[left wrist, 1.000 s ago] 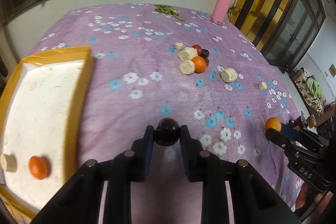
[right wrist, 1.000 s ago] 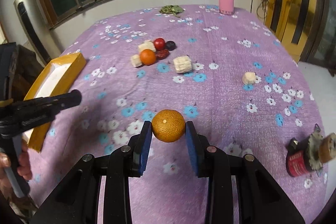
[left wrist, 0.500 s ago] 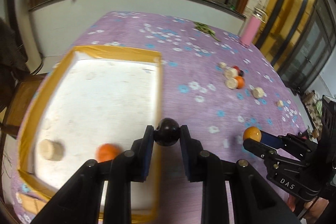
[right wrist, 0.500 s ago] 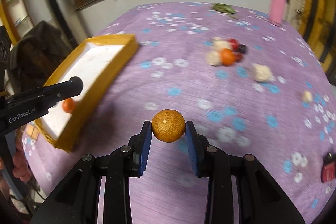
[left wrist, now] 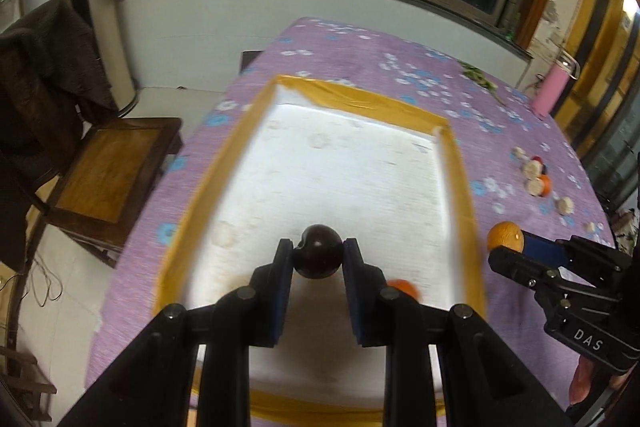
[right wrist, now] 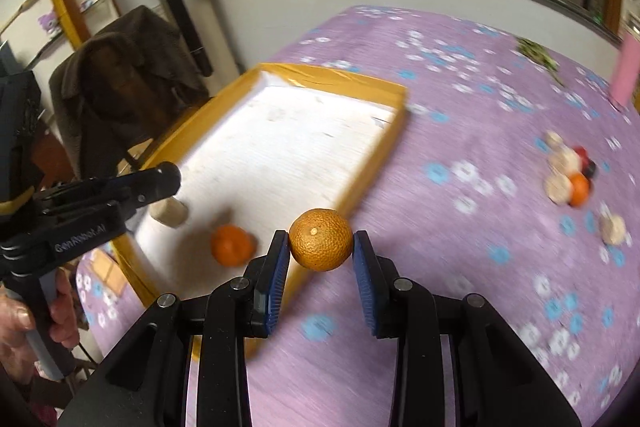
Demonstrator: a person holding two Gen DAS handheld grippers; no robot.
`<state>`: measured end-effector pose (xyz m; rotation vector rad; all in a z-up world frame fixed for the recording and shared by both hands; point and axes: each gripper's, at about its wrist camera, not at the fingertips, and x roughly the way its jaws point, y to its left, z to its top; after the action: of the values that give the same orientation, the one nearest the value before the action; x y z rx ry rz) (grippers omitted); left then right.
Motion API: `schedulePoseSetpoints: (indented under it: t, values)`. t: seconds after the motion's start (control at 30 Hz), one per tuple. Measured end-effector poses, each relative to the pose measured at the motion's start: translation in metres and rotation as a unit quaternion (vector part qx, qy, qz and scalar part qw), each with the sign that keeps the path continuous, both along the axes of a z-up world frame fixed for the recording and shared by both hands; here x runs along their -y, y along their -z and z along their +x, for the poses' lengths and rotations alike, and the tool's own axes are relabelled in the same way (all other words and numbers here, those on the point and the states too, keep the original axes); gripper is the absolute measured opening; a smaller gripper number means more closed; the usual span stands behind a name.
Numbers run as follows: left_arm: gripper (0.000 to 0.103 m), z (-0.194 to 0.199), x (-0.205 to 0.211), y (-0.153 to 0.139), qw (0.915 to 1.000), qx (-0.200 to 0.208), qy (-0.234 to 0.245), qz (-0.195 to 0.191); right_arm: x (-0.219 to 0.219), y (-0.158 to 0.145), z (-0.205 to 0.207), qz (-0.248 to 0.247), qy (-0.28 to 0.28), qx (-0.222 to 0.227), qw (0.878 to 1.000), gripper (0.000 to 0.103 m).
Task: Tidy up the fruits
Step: 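Carry the mandarin and plum into the tray and open both tools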
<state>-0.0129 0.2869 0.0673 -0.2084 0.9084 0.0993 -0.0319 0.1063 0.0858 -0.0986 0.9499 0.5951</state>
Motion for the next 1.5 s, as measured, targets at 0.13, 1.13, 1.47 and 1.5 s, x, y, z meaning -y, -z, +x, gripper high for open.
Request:
schedulePoseSetpoints:
  t: [0.13,1.13,1.47,1.5]
  values:
    - [0.027,0.008,-0.017,0.008,0.9999,-0.010,-0.011,-0.004,-0.028,0.010,0.013,0.001,-0.017,-0.020,1.000,0.031]
    - [0.041,0.047,-0.027,0.053,0.9974,-0.072,0.002,0.005,-0.079,0.051,0.040,-0.072,-0.008,-0.033,0.997,0.033]
    - [0.067,0.022,-0.024,0.036,0.9978,-0.048,-0.029,0.034,-0.061,0.034,0.021,-0.063,-0.007,-0.018,0.998,0.038]
    - [0.068,0.018,-0.023,0.033,0.9978,-0.045,-0.033,0.036,-0.058,0.032,0.017,-0.063,-0.008,-0.016,0.998,0.038]
